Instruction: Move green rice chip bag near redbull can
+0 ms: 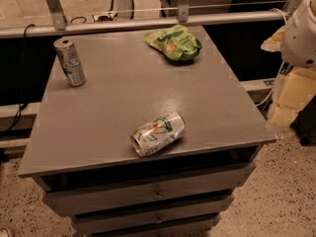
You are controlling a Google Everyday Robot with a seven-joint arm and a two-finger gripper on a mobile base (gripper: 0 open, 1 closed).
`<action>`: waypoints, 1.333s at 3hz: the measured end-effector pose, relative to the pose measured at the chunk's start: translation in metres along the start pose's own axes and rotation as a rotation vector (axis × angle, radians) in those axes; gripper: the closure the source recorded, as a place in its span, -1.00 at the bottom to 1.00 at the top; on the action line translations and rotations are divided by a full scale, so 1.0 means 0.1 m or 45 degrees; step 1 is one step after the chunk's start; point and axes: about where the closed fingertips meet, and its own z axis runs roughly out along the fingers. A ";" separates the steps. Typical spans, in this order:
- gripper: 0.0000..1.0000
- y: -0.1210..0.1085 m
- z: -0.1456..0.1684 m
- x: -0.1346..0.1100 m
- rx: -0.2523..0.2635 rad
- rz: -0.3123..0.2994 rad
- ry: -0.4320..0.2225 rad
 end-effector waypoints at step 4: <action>-1.00 -1.57 0.51 -0.39 0.226 0.025 -0.218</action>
Offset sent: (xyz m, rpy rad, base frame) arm 0.0909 0.0078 -0.0176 0.0805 -0.1105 -0.0028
